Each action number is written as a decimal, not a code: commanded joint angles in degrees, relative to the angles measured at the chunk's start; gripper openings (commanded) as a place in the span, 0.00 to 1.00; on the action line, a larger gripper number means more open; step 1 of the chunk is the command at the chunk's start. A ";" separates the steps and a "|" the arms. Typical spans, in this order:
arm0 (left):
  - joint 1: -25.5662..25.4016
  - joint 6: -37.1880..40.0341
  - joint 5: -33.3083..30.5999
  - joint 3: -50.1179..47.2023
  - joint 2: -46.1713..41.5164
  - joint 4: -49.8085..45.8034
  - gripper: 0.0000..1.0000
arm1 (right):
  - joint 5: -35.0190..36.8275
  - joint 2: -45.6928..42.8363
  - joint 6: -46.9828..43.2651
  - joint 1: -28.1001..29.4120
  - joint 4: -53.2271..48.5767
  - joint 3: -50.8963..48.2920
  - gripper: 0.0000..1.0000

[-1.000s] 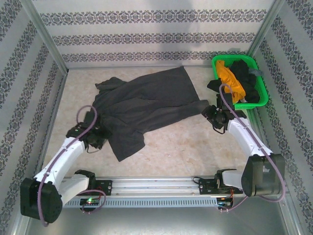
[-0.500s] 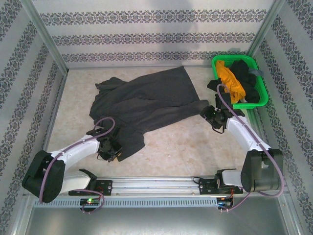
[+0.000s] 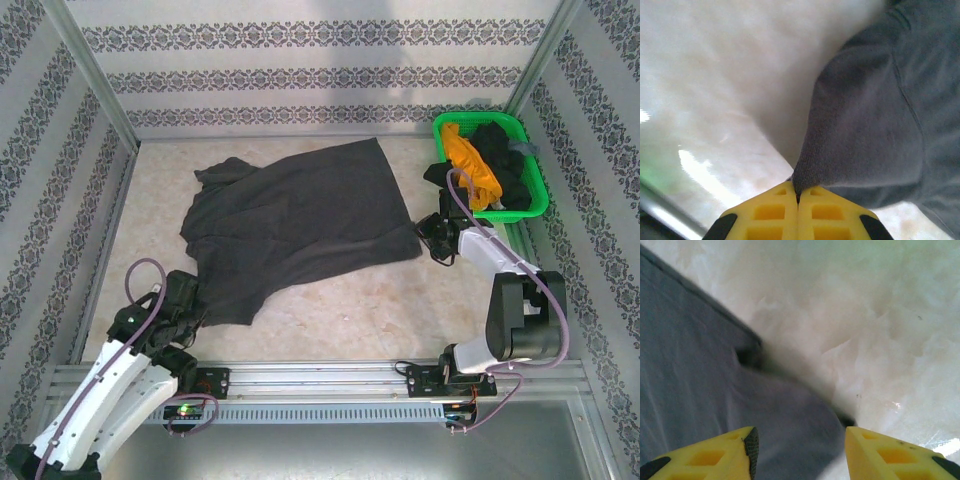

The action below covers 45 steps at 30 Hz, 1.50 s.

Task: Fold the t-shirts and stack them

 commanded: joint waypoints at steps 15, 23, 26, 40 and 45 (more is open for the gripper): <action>0.93 -0.07 -7.79 6.96 5.40 -6.70 0.00 | 0.62 -11.45 8.98 10.40 -13.08 -10.78 0.45; 1.05 1.06 -7.64 6.52 5.36 -6.14 0.00 | -1.86 0.77 6.52 8.86 -4.31 -7.60 0.42; 1.13 1.42 -7.47 6.17 5.21 -6.04 0.00 | -2.01 4.50 6.76 9.94 -1.62 -5.14 0.30; 2.82 2.84 -5.72 8.78 8.69 -6.18 0.00 | 2.94 -0.89 1.29 6.11 -14.56 4.83 0.00; 2.81 -1.82 -5.16 9.99 3.86 -18.05 0.00 | 4.57 -10.82 0.18 6.97 -24.99 0.69 0.00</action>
